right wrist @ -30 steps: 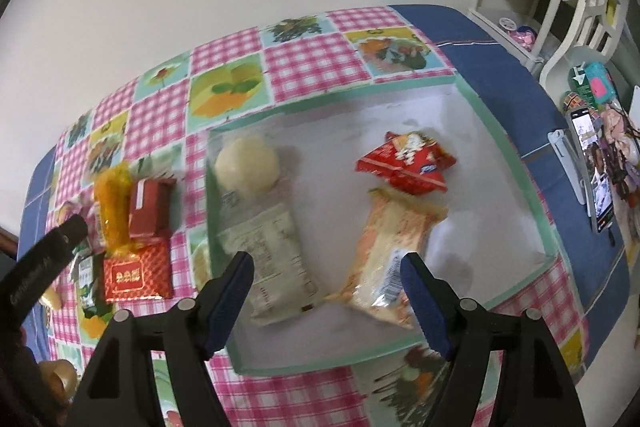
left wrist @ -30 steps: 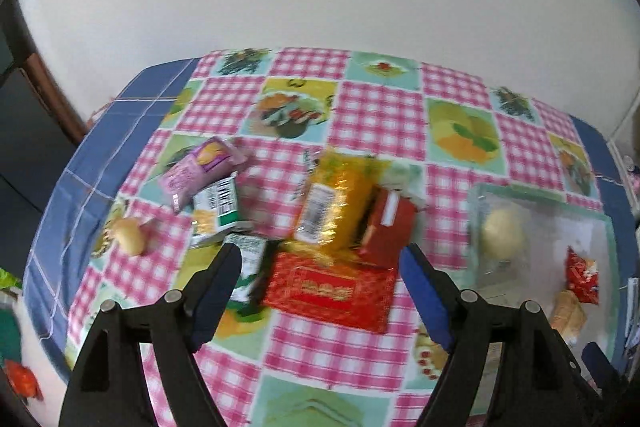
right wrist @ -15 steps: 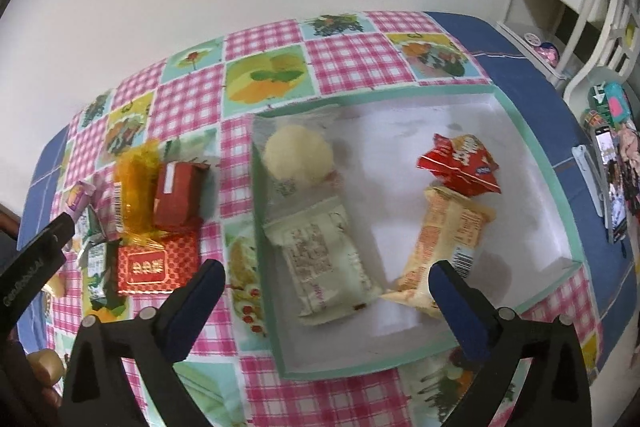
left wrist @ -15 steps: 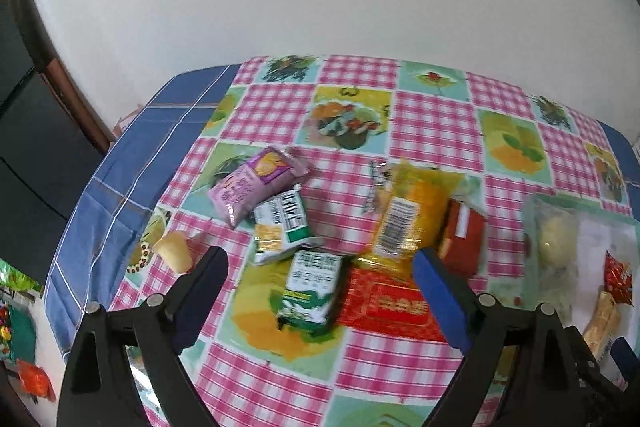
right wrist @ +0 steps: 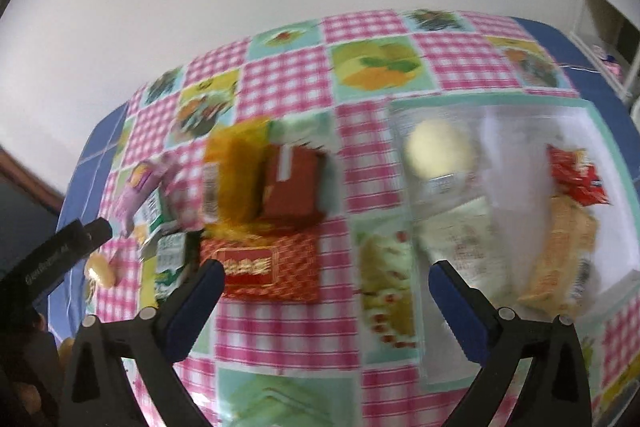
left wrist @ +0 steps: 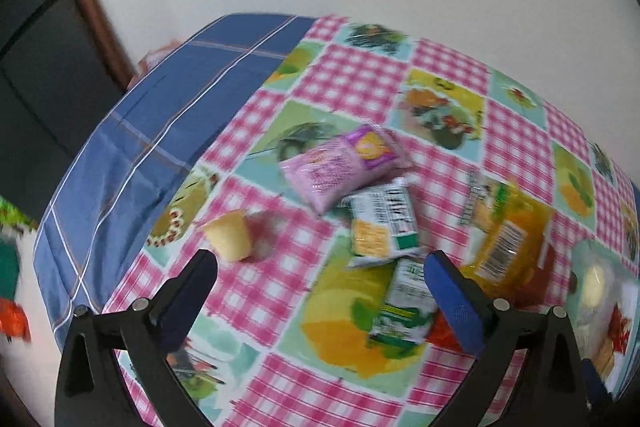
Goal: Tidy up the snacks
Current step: 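Move both tools back over the remaining snacks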
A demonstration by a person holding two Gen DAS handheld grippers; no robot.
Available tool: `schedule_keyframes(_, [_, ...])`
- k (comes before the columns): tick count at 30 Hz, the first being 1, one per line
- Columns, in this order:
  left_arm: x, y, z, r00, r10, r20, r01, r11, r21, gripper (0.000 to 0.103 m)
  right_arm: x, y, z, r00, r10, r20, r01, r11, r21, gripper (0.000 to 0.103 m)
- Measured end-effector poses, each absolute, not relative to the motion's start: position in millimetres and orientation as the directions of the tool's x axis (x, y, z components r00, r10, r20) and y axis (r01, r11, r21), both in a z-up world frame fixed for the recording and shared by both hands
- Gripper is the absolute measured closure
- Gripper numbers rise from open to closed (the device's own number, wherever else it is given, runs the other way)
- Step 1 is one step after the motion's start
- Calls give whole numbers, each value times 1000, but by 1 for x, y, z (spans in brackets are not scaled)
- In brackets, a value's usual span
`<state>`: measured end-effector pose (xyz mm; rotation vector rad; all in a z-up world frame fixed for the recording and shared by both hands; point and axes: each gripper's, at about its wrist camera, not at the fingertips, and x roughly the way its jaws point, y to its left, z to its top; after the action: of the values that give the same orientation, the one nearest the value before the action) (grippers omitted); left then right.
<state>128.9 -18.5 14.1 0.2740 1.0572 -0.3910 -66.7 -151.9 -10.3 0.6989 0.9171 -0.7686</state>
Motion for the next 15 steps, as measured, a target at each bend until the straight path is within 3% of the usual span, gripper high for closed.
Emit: schedule_keyframes(15, [152,-3,-11,351,-149,-925,414,910,10,0,-19,-158,-56,350,-140,-926,751,633,188,0])
